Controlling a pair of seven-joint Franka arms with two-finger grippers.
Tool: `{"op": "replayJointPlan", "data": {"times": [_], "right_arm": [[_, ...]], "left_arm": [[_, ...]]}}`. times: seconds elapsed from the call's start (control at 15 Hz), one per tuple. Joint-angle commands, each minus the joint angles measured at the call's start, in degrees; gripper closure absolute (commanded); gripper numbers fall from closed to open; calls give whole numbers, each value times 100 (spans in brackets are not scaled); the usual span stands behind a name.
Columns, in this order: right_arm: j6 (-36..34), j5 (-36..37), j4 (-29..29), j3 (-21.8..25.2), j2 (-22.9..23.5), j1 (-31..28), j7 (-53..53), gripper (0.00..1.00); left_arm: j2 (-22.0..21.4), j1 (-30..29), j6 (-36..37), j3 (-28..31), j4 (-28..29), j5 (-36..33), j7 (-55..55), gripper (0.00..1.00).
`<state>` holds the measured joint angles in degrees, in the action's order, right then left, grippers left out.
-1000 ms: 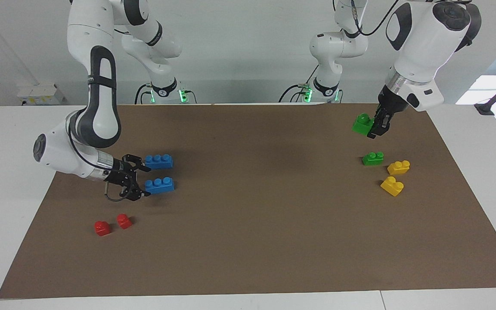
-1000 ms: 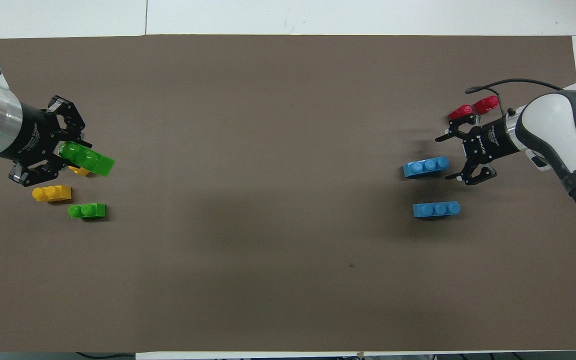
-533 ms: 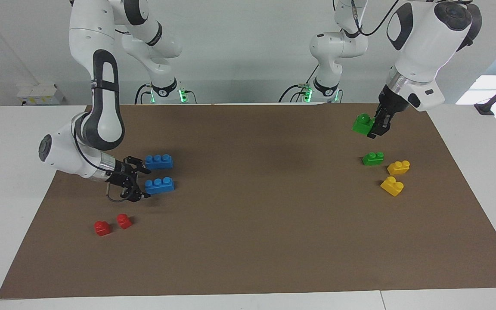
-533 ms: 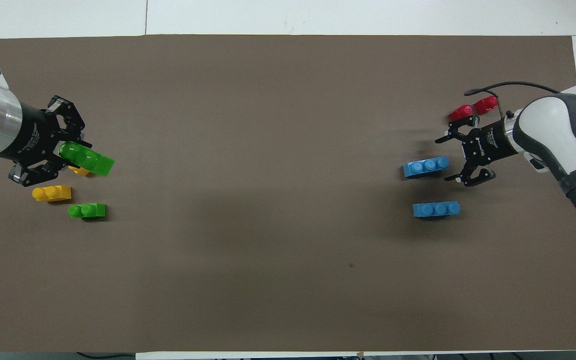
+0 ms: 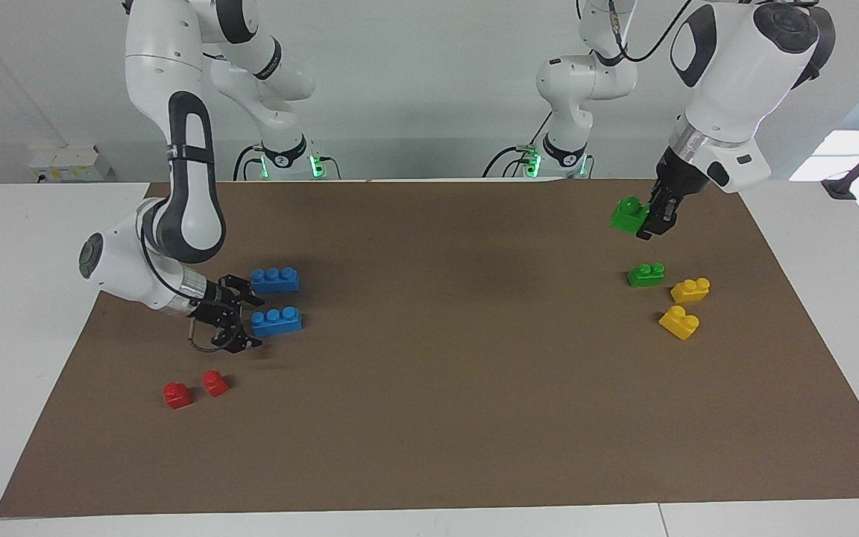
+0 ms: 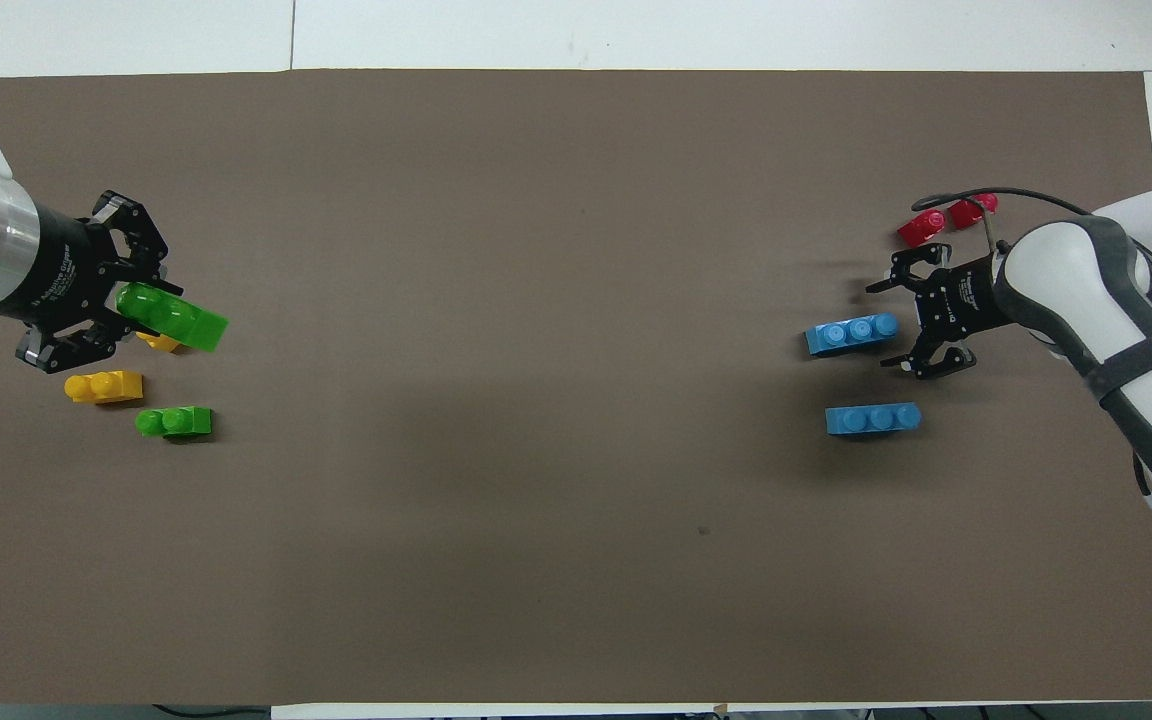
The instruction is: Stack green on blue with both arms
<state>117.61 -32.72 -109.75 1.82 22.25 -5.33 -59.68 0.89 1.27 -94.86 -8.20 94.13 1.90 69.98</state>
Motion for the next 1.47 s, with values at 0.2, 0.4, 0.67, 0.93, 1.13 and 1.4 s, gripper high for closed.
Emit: {"op": "replayJointPlan", "data": {"times": [0.2, 0.4, 0.67, 0.93, 1.13, 1.4], "right_arm": [[130, -296, -205, -23, -168, -12, 300, 57], [157, -287, -134, -32, -168, 23, 491, 100], [139, -279, -117, -32, -186, 85, 862, 100], [-132, -270, 243, -50, -256, 102, 355, 100], [-396, -270, 559, -50, -405, 339, -366, 100], [-345, -278, 613, -50, -756, 1111, -1412, 100]], "left_arm": [[-107, 13, 64, 38, 53, 118, 69, 100], [-107, 13, 64, 38, 61, 118, 69, 100], [-107, 13, 56, 38, 53, 153, 69, 100], [-107, 22, 3, 38, 53, 153, 200, 100], [-107, 48, -32, 38, 61, 153, 271, 100], [-107, 57, -303, 29, 114, 153, 1023, 100]]}}
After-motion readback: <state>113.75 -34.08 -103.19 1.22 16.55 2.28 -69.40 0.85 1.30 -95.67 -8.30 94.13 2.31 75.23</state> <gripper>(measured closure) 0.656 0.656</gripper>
